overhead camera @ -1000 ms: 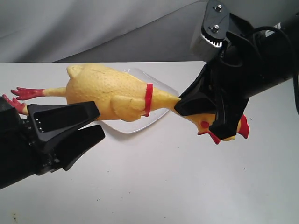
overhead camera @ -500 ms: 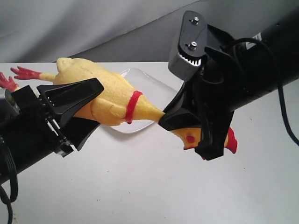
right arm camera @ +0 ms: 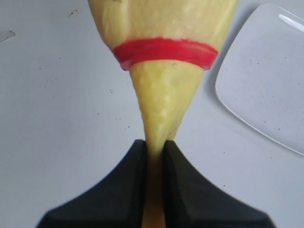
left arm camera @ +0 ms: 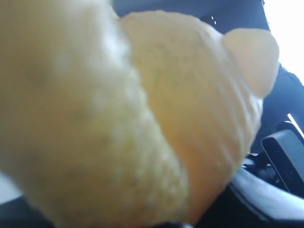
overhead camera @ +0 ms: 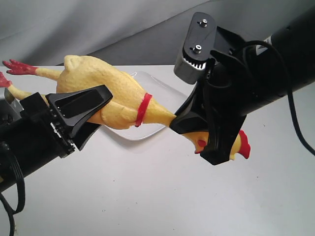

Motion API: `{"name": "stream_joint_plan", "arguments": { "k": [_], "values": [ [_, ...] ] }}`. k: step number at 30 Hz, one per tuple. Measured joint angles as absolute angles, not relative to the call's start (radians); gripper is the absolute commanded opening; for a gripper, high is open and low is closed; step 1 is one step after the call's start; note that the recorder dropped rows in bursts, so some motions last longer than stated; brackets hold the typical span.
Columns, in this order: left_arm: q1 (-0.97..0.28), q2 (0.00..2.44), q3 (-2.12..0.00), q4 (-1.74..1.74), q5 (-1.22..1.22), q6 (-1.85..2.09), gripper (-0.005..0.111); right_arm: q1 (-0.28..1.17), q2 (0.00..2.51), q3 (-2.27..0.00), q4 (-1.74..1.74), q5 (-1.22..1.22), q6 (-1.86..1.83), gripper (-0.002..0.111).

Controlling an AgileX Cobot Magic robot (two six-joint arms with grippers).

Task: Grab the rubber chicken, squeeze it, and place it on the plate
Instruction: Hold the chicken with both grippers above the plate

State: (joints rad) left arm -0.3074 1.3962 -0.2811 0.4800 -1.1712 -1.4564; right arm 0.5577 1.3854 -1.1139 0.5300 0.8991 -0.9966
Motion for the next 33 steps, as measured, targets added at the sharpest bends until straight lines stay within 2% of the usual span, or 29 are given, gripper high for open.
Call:
{"name": "stream_joint_plan", "arguments": {
  "k": [7,9,11,14,17,18,25,27,28,30,31,33],
  "values": [
    [-0.312,1.396,-0.283,0.479,-1.164,-1.414,0.001,0.558,1.385,-1.114,0.526,0.901,-0.994,0.000],
    [-0.312,1.396,-0.283,0.479,-1.162,-1.404,0.005,0.558,1.385,-1.114,0.526,0.901,-0.992,0.000],
    [-0.312,1.396,-0.283,0.479,-1.162,-1.389,0.015,0.558,1.385,-1.114,0.526,0.901,-0.992,0.000],
    [-0.312,1.396,-0.283,0.479,-1.162,-1.370,0.047,0.558,1.385,-1.114,0.526,0.901,-0.992,0.000],
    [-0.312,1.396,-0.283,0.483,-1.176,-1.357,0.096,0.558,1.385,-1.114,0.526,0.901,-0.989,0.000],
    [-0.312,1.396,-0.283,0.482,-1.179,-1.349,0.105,0.558,1.385,-1.114,0.528,0.903,-0.987,0.000],
    [-0.312,1.396,-0.308,0.487,-1.191,-1.324,0.103,0.558,1.385,-1.114,0.526,0.906,-0.977,0.000],
    [-0.312,1.396,-0.308,0.487,-1.191,-1.324,0.098,0.558,1.385,-1.114,0.528,0.906,-0.977,0.000],
    [-0.312,1.396,-0.308,0.487,-1.188,-1.324,0.091,0.558,1.385,-1.114,0.528,0.906,-0.975,0.000],
    [-0.312,1.396,-0.308,0.487,-1.165,-1.328,0.068,0.558,1.385,-1.114,0.528,0.906,-0.976,0.000],
    [-0.312,1.396,-0.308,0.487,-1.151,-1.331,0.050,0.558,1.385,-1.114,0.528,0.906,-0.976,0.000],
    [-0.312,1.396,-0.308,0.487,-1.119,-1.333,0.024,0.558,1.385,-1.114,0.528,0.910,-0.976,0.000]
  ]
}}
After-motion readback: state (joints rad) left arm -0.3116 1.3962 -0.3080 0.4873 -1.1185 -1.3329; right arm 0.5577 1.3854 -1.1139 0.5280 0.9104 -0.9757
